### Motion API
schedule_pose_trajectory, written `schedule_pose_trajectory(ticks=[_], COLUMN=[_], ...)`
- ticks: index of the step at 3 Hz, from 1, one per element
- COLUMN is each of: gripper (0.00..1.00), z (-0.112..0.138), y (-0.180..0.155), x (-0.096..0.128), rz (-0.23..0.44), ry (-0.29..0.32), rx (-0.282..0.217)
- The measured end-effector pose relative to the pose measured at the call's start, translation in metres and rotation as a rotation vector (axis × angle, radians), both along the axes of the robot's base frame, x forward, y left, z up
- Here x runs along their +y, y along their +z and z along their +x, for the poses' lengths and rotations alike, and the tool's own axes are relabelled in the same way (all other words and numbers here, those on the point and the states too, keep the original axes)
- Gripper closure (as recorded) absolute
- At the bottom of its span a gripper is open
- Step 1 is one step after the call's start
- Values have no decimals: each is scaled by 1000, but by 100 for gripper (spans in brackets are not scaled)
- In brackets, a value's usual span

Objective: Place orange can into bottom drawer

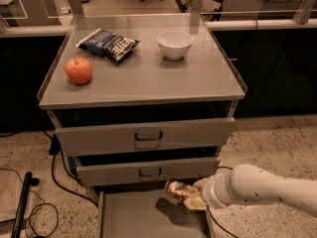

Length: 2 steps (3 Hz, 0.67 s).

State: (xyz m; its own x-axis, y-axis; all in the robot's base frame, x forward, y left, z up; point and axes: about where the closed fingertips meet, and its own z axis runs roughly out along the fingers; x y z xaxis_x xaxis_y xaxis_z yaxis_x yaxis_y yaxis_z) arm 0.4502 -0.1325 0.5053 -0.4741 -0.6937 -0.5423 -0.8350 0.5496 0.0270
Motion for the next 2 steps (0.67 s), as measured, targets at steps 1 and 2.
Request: schedule_pose_trajectory(ticks=[1,2], gripper=[100,100], z=[5,6], y=[-63,-109], x=[-1,5], rz=[6,25], ry=[-21,13], rx=[41,18])
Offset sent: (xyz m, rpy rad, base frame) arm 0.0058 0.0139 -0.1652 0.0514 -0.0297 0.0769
